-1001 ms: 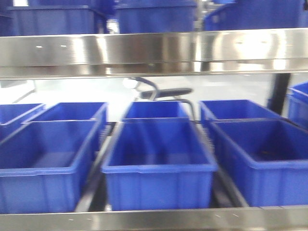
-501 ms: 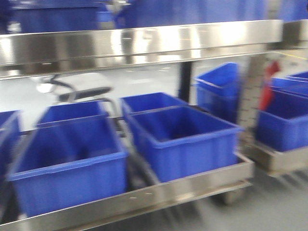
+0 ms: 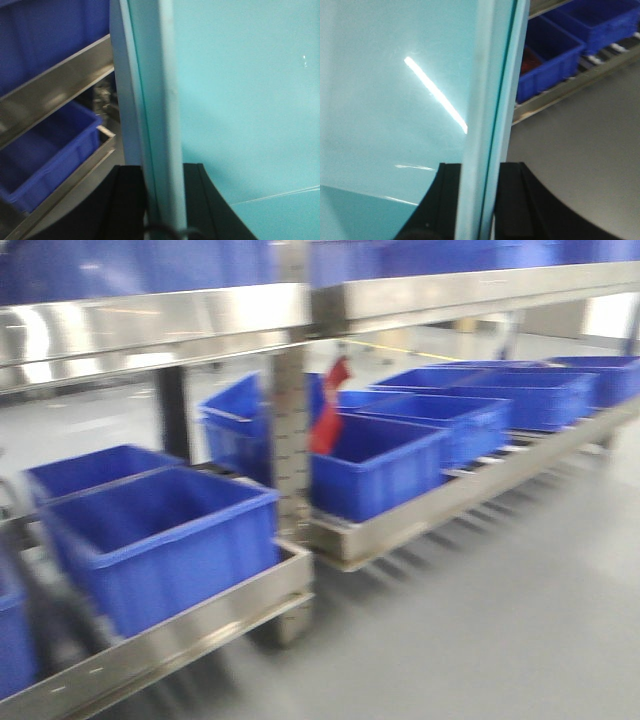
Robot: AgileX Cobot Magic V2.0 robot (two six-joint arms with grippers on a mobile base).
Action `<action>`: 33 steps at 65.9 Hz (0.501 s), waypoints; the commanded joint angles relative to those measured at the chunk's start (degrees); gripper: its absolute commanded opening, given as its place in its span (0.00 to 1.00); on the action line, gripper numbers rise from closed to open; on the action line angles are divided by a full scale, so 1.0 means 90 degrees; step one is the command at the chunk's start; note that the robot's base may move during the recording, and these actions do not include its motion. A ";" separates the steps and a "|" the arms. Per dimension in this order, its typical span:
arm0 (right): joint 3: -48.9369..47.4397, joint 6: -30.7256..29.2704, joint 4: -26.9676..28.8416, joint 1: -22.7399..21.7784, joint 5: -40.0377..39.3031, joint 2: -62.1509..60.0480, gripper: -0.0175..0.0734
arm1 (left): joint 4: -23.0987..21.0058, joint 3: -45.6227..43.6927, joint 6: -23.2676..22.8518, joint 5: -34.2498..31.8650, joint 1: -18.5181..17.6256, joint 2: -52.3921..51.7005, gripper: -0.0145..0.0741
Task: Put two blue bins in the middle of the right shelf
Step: 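Turn and drive the base away carrying the teal bin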
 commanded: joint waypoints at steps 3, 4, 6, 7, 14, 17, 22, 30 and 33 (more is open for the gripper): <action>-0.0107 -0.0163 0.0391 0.0041 -0.0645 -0.0083 0.01 | -0.0592 -0.0103 0.0070 -0.0607 -0.0062 -0.0072 0.04; -0.0107 -0.0163 0.0391 0.0041 -0.0645 -0.0083 0.01 | -0.0592 -0.0103 0.0070 -0.0607 -0.0062 -0.0072 0.04; -0.0107 -0.0163 0.0391 0.0041 -0.0645 -0.0083 0.01 | -0.0592 -0.0103 0.0070 -0.0607 -0.0062 -0.0072 0.04; -0.0107 -0.0163 0.0391 0.0041 -0.0645 -0.0083 0.01 | -0.0592 -0.0103 0.0070 -0.0607 -0.0062 -0.0072 0.04; -0.0107 -0.0163 0.0391 0.0041 -0.0645 -0.0083 0.01 | -0.0592 -0.0103 0.0070 -0.0607 -0.0062 -0.0072 0.04; -0.0107 -0.0163 0.0391 0.0041 -0.0645 -0.0083 0.01 | -0.0592 -0.0103 0.0070 -0.0607 -0.0062 -0.0072 0.04; -0.0107 -0.0163 0.0391 0.0041 -0.0645 -0.0083 0.01 | -0.0592 -0.0103 0.0070 -0.0607 -0.0062 -0.0072 0.04; -0.0107 -0.0163 0.0391 0.0041 -0.0645 -0.0083 0.01 | -0.0592 -0.0103 0.0070 -0.0607 -0.0062 -0.0072 0.04; -0.0107 -0.0163 0.0391 0.0041 -0.0645 -0.0083 0.01 | -0.0592 -0.0103 0.0070 -0.0607 -0.0062 -0.0072 0.04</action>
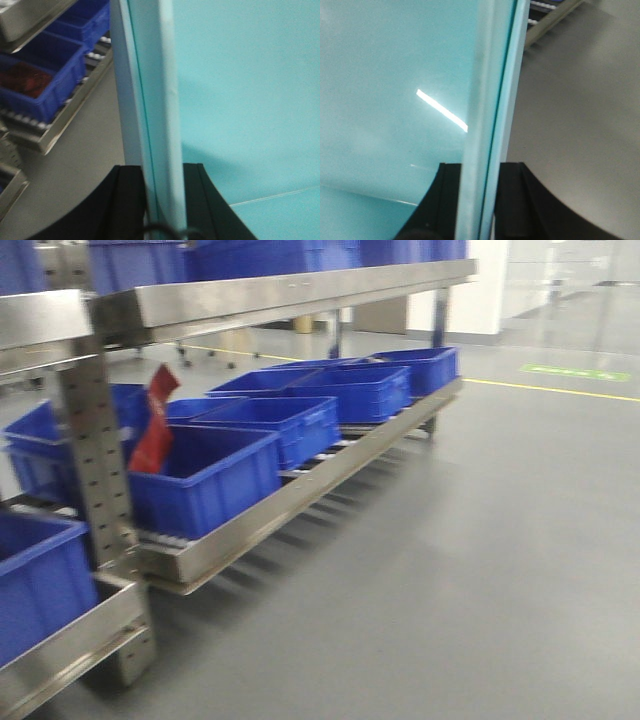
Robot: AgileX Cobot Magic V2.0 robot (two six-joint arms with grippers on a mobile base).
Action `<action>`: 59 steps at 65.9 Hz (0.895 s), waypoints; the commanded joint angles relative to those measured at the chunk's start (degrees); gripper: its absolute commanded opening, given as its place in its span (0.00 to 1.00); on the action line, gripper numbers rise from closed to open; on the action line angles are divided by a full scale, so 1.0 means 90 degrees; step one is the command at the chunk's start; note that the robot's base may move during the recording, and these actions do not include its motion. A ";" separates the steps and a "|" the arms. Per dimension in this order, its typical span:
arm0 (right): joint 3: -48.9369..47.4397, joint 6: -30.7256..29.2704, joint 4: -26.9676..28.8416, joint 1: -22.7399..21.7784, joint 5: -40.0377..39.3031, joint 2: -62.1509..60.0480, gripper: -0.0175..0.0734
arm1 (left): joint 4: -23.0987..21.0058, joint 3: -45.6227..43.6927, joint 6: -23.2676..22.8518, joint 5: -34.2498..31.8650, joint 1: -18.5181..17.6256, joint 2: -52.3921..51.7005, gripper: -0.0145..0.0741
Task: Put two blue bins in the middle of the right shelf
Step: 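Turn and drive the base away carrying the teal bin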
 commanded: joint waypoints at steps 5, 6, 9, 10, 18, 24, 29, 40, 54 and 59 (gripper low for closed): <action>-0.0107 -0.0163 0.0391 0.0041 -0.0645 -0.0083 0.01 | -0.0592 -0.0103 0.0070 -0.0607 -0.0062 -0.0072 0.04; -0.0107 -0.0163 0.0391 0.0041 -0.0645 -0.0083 0.01 | -0.0592 -0.0103 0.0070 -0.0607 -0.0062 -0.0072 0.04; -0.0107 -0.0163 0.0391 0.0041 -0.0645 -0.0083 0.01 | -0.0592 -0.0103 0.0070 -0.0607 -0.0062 -0.0072 0.04; -0.0107 -0.0163 0.0391 0.0041 -0.0645 -0.0083 0.01 | -0.0592 -0.0103 0.0070 -0.0607 -0.0062 -0.0072 0.04; -0.0107 -0.0163 0.0391 0.0041 -0.0645 -0.0083 0.01 | -0.0592 -0.0103 0.0070 -0.0607 -0.0062 -0.0072 0.04; -0.0107 -0.0163 0.0391 0.0041 -0.0645 -0.0083 0.01 | -0.0592 -0.0103 0.0070 -0.0607 -0.0062 -0.0072 0.04; -0.0107 -0.0163 0.0391 0.0041 -0.0645 -0.0083 0.01 | -0.0592 -0.0103 0.0070 -0.0607 -0.0062 -0.0072 0.04; -0.0107 -0.0163 0.0391 0.0041 -0.0645 -0.0083 0.01 | -0.0592 -0.0103 0.0070 -0.0607 -0.0062 -0.0072 0.04; -0.0107 -0.0163 0.0391 0.0041 -0.0645 -0.0083 0.01 | -0.0592 -0.0103 0.0070 -0.0607 -0.0062 -0.0072 0.04; -0.0107 -0.0163 0.0391 0.0041 -0.0645 -0.0083 0.01 | -0.0592 -0.0103 0.0070 -0.0607 -0.0062 -0.0072 0.04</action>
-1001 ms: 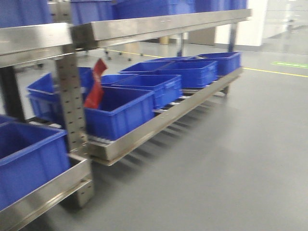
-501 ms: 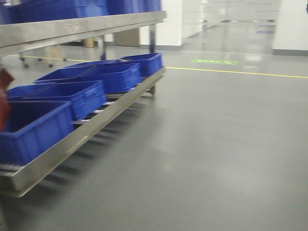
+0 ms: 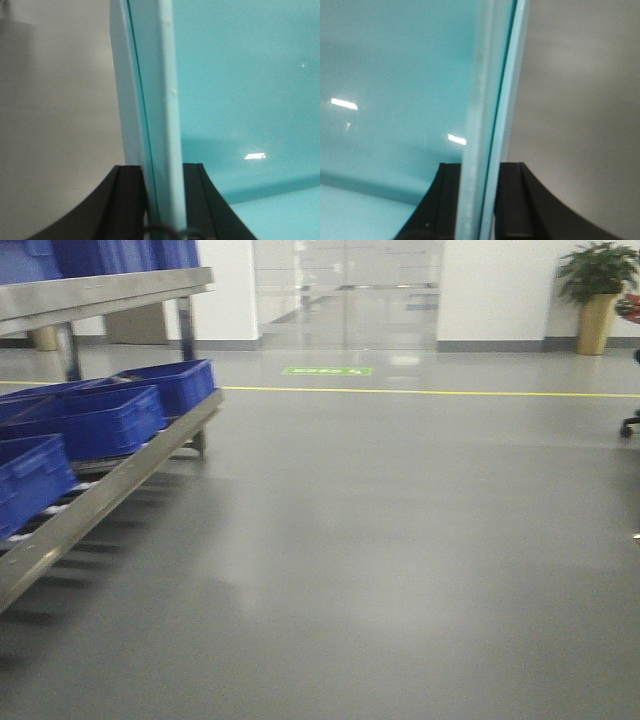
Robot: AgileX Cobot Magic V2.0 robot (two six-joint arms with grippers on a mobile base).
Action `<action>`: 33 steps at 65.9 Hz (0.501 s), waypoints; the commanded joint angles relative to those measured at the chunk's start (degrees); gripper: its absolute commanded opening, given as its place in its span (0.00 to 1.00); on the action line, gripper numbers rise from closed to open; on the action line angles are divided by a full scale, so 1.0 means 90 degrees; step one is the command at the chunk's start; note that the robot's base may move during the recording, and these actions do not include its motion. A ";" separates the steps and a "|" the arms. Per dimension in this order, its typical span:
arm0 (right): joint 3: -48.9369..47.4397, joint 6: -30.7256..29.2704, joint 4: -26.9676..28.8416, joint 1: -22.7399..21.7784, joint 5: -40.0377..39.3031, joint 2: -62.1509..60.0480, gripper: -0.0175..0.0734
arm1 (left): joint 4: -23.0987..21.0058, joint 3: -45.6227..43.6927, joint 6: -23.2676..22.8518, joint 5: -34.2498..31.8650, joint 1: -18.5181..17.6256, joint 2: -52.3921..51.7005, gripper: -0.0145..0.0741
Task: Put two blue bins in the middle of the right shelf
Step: 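Turn and drive the base away carrying the teal bin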
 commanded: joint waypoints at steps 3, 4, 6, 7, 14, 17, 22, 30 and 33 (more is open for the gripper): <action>-0.0093 -0.0163 0.0391 0.0041 -0.0645 -0.0083 0.01 | -0.0581 -0.0103 0.0070 -0.0592 -0.0062 -0.0072 0.04; -0.0093 -0.0163 0.0391 0.0041 -0.0645 -0.0083 0.01 | -0.0581 -0.0103 0.0070 -0.0592 -0.0062 -0.0072 0.04; -0.0093 -0.0163 0.0391 0.0041 -0.0645 -0.0083 0.01 | -0.0581 -0.0103 0.0070 -0.0592 -0.0062 -0.0072 0.04; -0.0093 -0.0163 0.0391 0.0041 -0.0645 -0.0083 0.01 | -0.0581 -0.0103 0.0070 -0.0592 -0.0062 -0.0072 0.04; -0.0093 -0.0163 0.0391 0.0041 -0.0645 -0.0083 0.01 | -0.0581 -0.0103 0.0070 -0.0592 -0.0062 -0.0072 0.04; -0.0093 -0.0163 0.0391 0.0041 -0.0645 -0.0083 0.01 | -0.0581 -0.0103 0.0070 -0.0592 -0.0062 -0.0072 0.04; -0.0093 -0.0163 0.0391 0.0041 -0.0645 -0.0083 0.01 | -0.0581 -0.0103 0.0070 -0.0592 -0.0062 -0.0072 0.04; -0.0093 -0.0163 0.0391 0.0041 -0.0645 -0.0083 0.01 | -0.0569 -0.0103 0.0070 -0.0591 -0.0062 -0.0072 0.04; -0.0093 -0.0163 0.0391 0.0041 -0.0645 -0.0083 0.01 | -0.0569 -0.0103 0.0070 -0.0591 -0.0062 -0.0072 0.04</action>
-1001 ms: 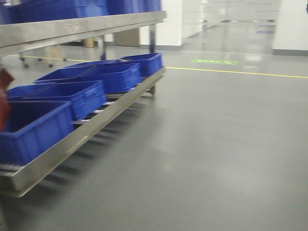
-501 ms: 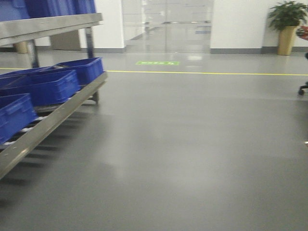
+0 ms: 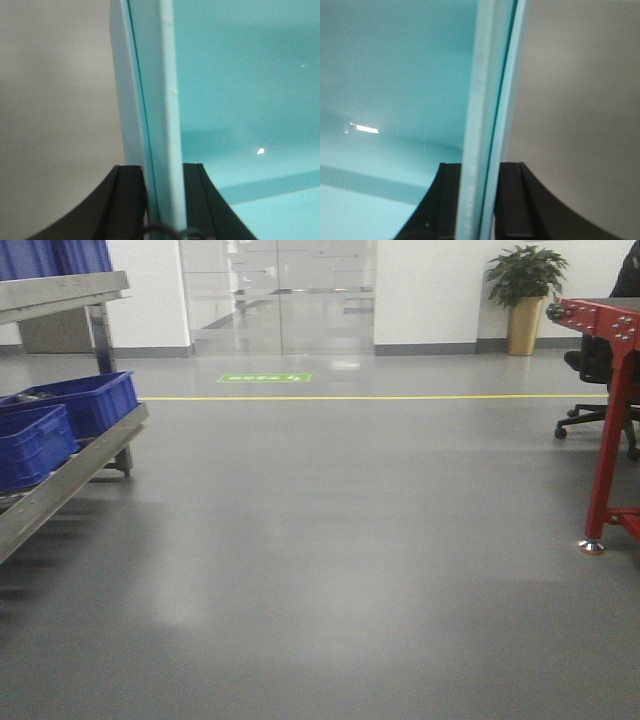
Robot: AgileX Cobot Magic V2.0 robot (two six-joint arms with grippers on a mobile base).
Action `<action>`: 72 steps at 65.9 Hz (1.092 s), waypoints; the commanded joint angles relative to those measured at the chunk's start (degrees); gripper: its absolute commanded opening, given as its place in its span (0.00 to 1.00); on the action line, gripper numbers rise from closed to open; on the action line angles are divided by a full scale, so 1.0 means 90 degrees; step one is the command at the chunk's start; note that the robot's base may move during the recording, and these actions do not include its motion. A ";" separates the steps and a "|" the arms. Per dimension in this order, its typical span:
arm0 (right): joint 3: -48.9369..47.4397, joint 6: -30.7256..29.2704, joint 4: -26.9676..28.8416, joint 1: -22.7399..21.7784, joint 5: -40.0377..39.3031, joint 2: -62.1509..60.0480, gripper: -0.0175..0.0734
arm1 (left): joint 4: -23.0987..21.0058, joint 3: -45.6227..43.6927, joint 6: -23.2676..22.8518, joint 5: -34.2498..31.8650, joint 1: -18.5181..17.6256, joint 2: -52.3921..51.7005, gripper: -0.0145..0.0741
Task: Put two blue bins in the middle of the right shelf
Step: 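Turn and drive the base away carrying the teal bin, then drive the base back toward the blue-bin shelf holding the teal bin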
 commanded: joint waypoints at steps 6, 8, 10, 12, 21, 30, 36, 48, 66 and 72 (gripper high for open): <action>-0.0093 -0.0163 0.0391 0.0041 -0.0645 -0.0083 0.01 | -0.0569 -0.0103 0.0070 -0.0576 -0.0062 -0.0072 0.04; -0.0093 -0.0163 0.0391 0.0041 -0.0645 -0.0083 0.01 | -0.0569 -0.0103 0.0070 -0.0576 -0.0062 -0.0072 0.04; -0.0093 -0.0163 0.0391 0.0041 -0.0645 -0.0083 0.01 | -0.0569 -0.0103 0.0070 -0.0576 -0.0062 -0.0072 0.04; -0.0093 -0.0163 0.0391 0.0041 -0.0645 -0.0083 0.01 | -0.0560 -0.0103 0.0070 -0.0576 -0.0062 -0.0072 0.04; -0.0093 -0.0163 0.0391 0.0041 -0.0645 -0.0083 0.01 | -0.0552 -0.0103 0.0070 -0.0576 -0.0062 -0.0072 0.04; -0.0093 -0.0163 0.0391 0.0041 -0.0645 -0.0083 0.01 | -0.0552 -0.0103 0.0070 -0.0576 -0.0062 -0.0072 0.04; -0.0093 -0.0163 0.0391 0.0041 -0.0645 -0.0083 0.01 | -0.0552 -0.0103 0.0070 -0.0576 -0.0062 -0.0072 0.04; -0.0093 -0.0163 0.0391 0.0041 -0.0645 -0.0083 0.01 | -0.0552 -0.0103 0.0070 -0.0576 -0.0062 -0.0072 0.04; -0.0093 -0.0163 0.0391 0.0041 -0.0645 -0.0083 0.01 | -0.0552 -0.0103 0.0070 -0.0576 -0.0062 -0.0072 0.04; -0.0093 -0.0163 0.0391 0.0041 -0.0645 -0.0083 0.01 | -0.0552 -0.0103 0.0070 -0.0576 -0.0062 -0.0072 0.04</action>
